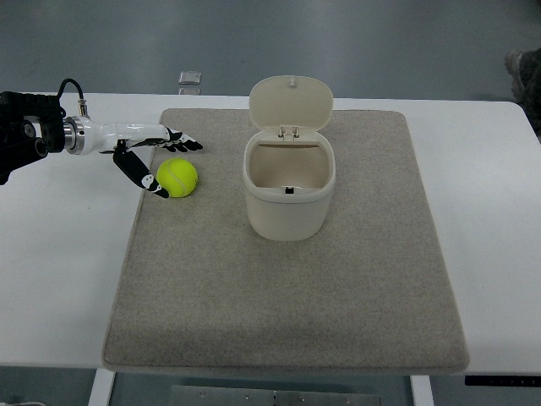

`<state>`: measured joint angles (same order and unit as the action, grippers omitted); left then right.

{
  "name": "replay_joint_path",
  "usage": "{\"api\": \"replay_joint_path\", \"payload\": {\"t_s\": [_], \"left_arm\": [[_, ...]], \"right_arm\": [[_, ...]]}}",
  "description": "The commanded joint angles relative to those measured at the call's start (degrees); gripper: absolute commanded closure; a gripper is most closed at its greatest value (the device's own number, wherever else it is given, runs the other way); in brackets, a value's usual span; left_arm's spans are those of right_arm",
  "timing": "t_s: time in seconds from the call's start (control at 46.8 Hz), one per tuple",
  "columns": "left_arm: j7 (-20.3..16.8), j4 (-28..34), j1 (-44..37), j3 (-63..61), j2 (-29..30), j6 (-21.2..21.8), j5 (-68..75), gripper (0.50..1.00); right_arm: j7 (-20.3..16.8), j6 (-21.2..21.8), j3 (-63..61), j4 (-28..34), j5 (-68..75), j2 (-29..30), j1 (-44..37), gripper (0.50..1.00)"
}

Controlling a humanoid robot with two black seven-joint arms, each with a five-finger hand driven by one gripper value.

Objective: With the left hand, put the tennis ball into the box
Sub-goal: 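Curl the left hand's fingers around the tennis ball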

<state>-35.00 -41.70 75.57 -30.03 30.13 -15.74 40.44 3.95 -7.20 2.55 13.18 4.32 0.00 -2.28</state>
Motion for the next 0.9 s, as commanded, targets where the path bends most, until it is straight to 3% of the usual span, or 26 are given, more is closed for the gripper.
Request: {"api": "replay_joint_path", "payload": {"t_s": [0.0,0.877], "left_arm": [[0.0,0.0,-0.2,-0.1,-0.2,0.1,0.1,0.534],[0.0,-0.2,0.3,-0.3,-0.9,3.8,2.6,0.54]], "right_arm": [[0.0,0.0,0.0,0.0,0.0,0.0,0.0,0.599],[-0.1,0.0,0.0,0.0,0.1,0.0,0.0,0.597]]}}
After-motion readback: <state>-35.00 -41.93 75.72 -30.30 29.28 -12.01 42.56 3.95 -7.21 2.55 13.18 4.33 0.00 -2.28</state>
